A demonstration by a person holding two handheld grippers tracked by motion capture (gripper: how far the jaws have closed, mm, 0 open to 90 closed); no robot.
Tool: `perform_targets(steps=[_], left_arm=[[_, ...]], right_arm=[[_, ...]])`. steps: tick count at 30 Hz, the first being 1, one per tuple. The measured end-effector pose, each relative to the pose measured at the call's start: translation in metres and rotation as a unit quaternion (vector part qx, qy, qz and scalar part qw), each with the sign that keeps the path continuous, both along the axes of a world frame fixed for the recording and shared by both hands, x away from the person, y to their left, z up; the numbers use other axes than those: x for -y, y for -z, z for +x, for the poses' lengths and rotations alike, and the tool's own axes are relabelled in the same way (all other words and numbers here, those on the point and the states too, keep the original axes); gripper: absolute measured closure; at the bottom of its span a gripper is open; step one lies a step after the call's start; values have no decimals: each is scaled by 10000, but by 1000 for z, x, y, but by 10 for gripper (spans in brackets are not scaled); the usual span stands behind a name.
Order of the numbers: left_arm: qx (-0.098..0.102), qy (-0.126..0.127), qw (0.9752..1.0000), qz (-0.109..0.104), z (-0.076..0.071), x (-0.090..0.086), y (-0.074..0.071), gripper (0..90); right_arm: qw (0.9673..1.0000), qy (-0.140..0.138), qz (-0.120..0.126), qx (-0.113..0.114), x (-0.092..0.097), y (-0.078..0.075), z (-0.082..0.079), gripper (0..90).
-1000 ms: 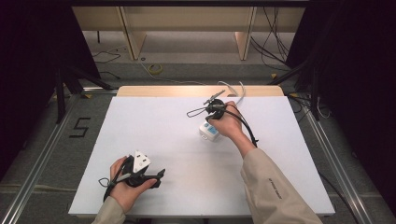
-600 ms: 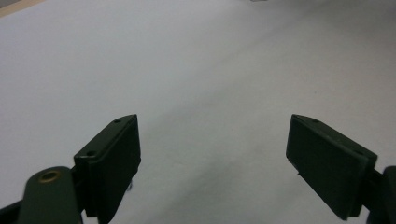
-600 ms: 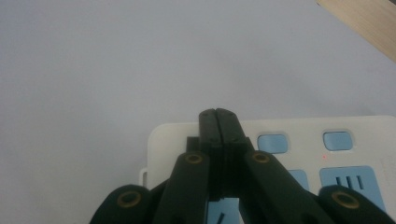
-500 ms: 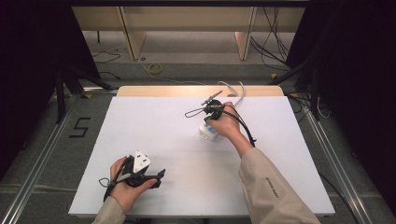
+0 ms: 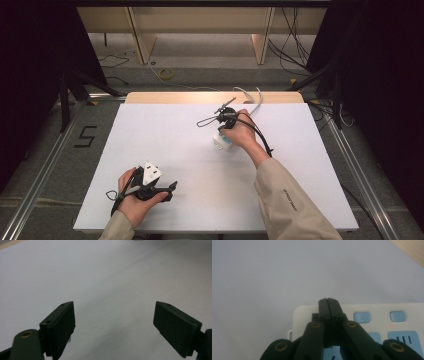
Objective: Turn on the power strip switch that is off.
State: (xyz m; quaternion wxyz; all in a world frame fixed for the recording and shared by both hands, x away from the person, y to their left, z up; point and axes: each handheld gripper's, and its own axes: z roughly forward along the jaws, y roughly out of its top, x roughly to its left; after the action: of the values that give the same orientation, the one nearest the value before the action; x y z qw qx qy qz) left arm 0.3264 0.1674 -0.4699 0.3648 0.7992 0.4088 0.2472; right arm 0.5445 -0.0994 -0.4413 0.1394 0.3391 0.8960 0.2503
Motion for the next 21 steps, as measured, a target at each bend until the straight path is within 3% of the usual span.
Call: perform_targets(steps=[21], left_arm=[[-1,4,10000,8,0,0,0,176]], right_arm=[[9999,21,-65,-98,-2,1,2,900]])
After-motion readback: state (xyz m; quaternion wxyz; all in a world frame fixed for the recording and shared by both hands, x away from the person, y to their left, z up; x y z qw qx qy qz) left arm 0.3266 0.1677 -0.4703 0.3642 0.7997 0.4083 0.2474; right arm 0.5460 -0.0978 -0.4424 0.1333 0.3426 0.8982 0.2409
